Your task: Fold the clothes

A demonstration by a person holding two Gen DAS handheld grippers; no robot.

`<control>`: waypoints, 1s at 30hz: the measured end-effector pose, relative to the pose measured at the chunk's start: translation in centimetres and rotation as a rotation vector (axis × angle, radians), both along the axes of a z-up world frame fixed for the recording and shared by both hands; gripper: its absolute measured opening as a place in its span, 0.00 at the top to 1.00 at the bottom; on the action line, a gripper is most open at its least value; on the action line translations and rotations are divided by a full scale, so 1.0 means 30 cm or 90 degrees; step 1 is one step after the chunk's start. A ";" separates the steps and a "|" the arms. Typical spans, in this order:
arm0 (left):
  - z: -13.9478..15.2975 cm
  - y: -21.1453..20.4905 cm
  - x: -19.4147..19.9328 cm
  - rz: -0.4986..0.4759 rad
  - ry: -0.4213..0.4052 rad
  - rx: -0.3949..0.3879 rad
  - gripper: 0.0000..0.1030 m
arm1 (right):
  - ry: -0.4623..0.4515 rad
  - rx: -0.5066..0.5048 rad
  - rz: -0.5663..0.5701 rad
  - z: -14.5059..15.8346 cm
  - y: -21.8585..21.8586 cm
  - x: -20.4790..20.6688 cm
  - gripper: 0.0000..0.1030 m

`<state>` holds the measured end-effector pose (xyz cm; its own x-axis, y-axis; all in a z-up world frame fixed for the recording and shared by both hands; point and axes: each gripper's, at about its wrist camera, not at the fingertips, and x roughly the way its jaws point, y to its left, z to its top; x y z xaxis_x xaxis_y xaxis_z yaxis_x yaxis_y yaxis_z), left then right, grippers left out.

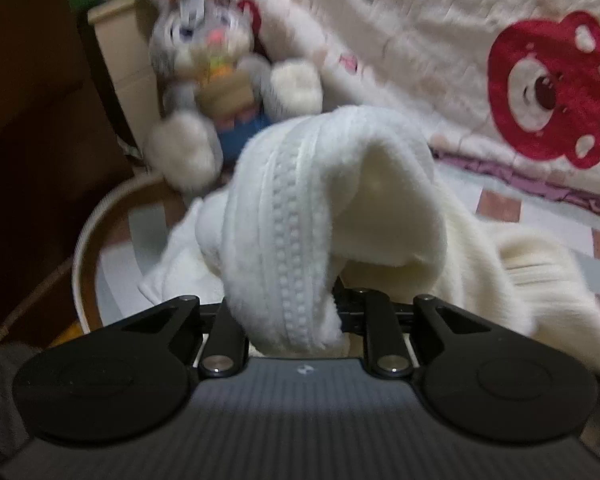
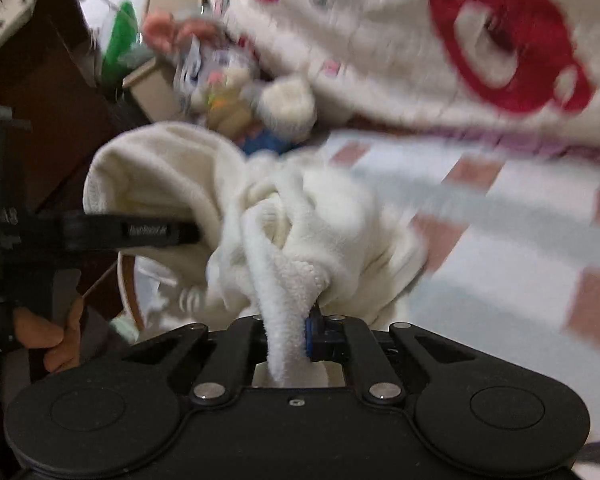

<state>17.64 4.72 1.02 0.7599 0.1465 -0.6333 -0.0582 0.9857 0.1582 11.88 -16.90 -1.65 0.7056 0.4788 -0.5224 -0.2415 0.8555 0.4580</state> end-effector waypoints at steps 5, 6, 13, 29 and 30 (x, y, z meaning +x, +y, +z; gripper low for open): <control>0.064 -0.041 -0.047 -0.019 -0.033 0.000 0.84 | -0.029 -0.012 -0.019 0.100 -0.128 -0.117 0.93; 0.074 -0.055 -0.056 -0.026 -0.039 0.005 0.85 | -0.034 -0.021 -0.022 0.114 -0.149 -0.139 0.93; 0.233 -0.192 -0.109 -0.082 -0.117 0.029 0.86 | -0.099 -0.018 -0.073 0.329 -0.319 -0.317 0.93; 0.910 -0.850 -0.438 -0.352 -0.294 -0.147 0.88 | -0.224 -0.012 -0.258 0.898 -0.854 -1.007 0.93; 0.926 -0.884 -0.457 -0.369 -0.301 -0.172 0.88 | -0.231 -0.010 -0.276 0.909 -0.890 -1.060 0.93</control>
